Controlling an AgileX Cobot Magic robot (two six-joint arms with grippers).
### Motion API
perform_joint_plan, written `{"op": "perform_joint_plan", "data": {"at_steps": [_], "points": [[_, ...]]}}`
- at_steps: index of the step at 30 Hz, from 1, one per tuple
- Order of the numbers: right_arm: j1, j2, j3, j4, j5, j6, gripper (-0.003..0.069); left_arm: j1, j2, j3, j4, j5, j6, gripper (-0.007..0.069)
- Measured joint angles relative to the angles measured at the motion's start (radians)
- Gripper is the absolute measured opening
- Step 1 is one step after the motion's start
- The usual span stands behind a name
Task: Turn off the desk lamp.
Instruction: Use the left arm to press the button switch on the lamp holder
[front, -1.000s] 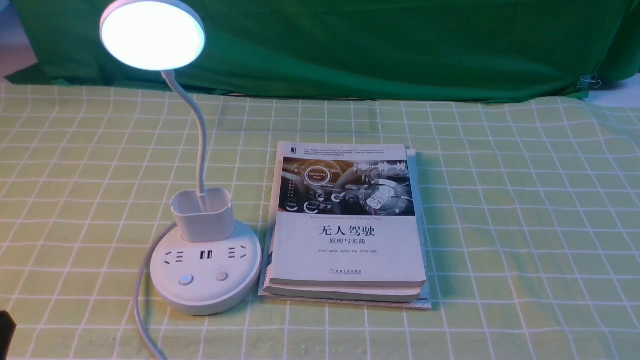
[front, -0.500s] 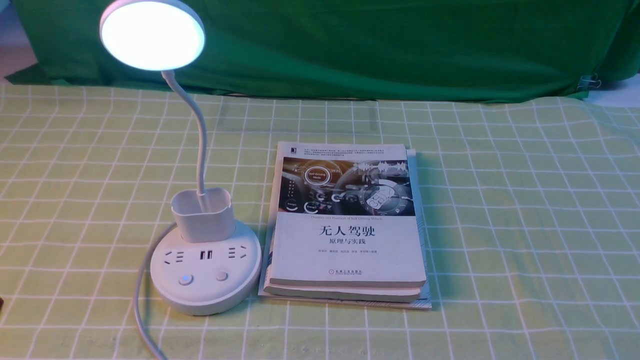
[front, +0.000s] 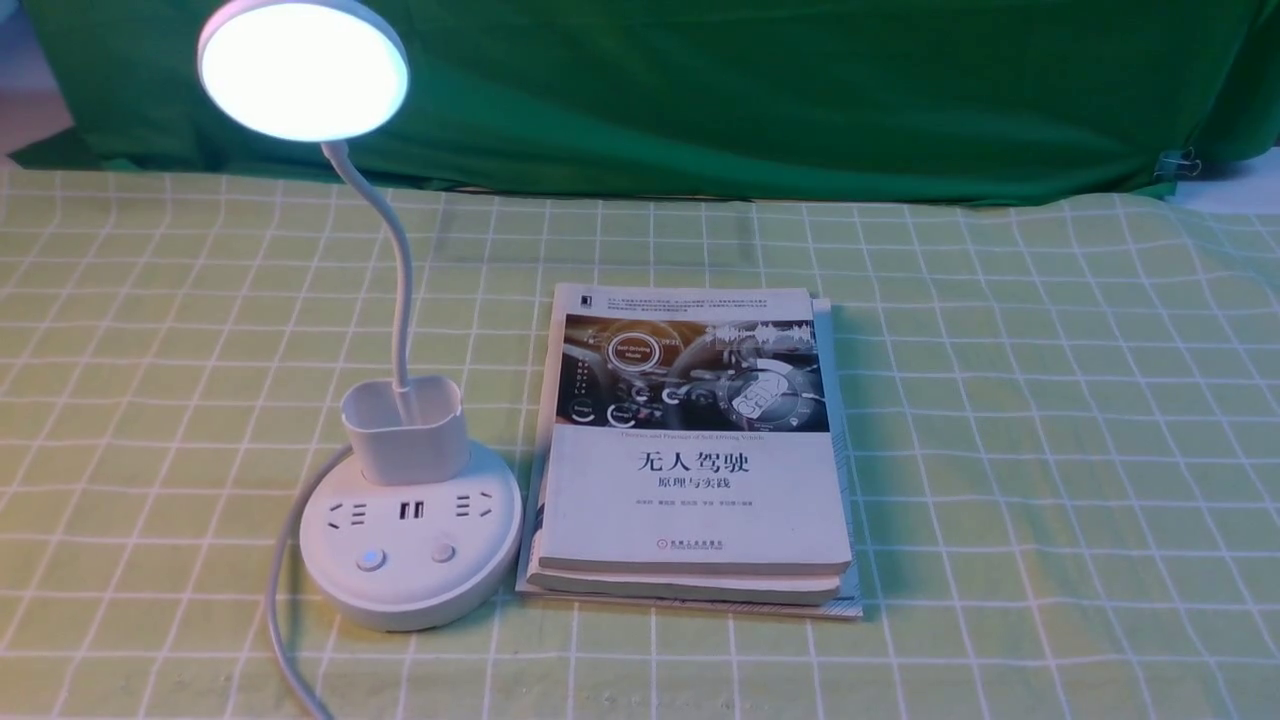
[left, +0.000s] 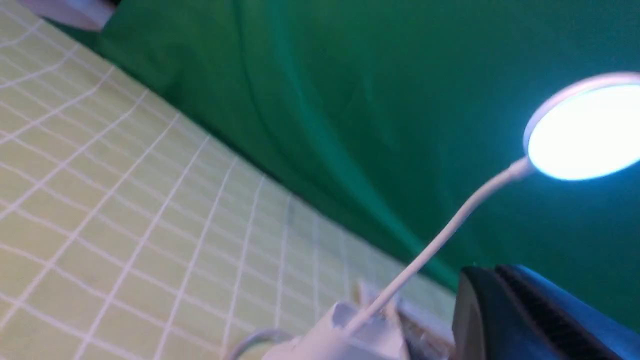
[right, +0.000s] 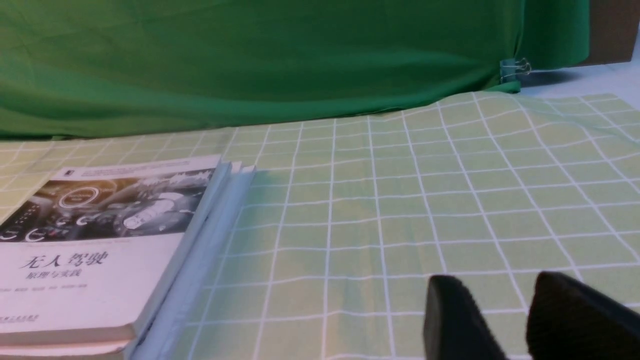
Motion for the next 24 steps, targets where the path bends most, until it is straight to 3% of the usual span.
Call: {"op": "perform_joint_plan", "data": {"at_steps": [2, 4, 8, 20, 24], "points": [[0.0, 0.0, 0.0, 0.0, 0.0, 0.0, 0.0239, 0.0, 0.085, -0.073, 0.014, 0.083, 0.066, 0.0001], [0.0, 0.0, 0.0, 0.0, 0.0, 0.0, 0.0239, 0.0, 0.291, -0.214, 0.024, 0.289, 0.201, 0.0001], [0.0, 0.0, 0.0, 0.0, -0.001, 0.002, 0.0239, -0.015, 0.583, -0.348, 0.026, 0.483, 0.314, 0.0001], [0.0, 0.0, 0.0, 0.0, -0.001, 0.0, 0.0238, -0.321, 1.168, -0.573, 0.047, 0.499, 0.36, 0.0001], [0.0, 0.0, 0.0, 0.0, -0.001, 0.002, 0.0238, -0.37, 1.294, -0.652, 0.048, 0.499, 0.36, 0.0001]]}}
